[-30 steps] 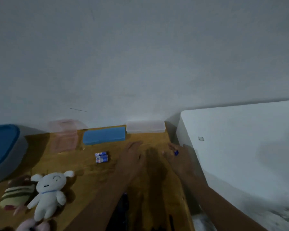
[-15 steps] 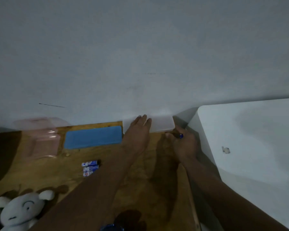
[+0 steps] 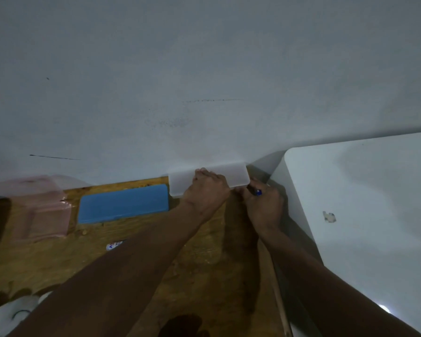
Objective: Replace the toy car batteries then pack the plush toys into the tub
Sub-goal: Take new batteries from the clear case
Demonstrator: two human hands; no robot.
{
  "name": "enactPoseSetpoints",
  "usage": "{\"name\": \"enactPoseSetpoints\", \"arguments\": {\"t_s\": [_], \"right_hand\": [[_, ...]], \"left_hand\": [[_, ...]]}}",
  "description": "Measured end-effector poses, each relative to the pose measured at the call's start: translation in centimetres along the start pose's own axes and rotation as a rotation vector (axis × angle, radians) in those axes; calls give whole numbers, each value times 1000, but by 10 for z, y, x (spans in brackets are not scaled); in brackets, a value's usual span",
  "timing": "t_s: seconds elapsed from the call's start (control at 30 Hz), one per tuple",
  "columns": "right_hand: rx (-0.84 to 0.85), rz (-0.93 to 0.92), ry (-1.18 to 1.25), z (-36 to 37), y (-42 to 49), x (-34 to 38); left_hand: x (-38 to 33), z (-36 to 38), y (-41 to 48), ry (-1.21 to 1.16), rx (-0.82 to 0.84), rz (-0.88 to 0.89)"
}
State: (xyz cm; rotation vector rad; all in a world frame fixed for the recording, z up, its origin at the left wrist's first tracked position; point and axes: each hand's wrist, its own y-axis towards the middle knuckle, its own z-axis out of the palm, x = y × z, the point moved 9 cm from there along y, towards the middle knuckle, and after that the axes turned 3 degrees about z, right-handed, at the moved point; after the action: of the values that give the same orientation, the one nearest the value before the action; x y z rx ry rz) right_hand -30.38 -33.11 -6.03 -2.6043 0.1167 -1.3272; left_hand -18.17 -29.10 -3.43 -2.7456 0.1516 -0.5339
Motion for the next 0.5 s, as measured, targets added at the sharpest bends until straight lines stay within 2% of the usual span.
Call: {"name": "enactPoseSetpoints", "arguments": {"t_s": [0.3,0.4,0.5], "right_hand": [[-6,-39,-31,2,4,-2],[0,-55,-27,1,5,-1],[25,-93,-41,1,5,2]], "left_hand": [[2,-18,-4,-14,-32,73],[12,-25,-7,-147,-33,87],[41,-25,-4,-379,-38,22]]}}
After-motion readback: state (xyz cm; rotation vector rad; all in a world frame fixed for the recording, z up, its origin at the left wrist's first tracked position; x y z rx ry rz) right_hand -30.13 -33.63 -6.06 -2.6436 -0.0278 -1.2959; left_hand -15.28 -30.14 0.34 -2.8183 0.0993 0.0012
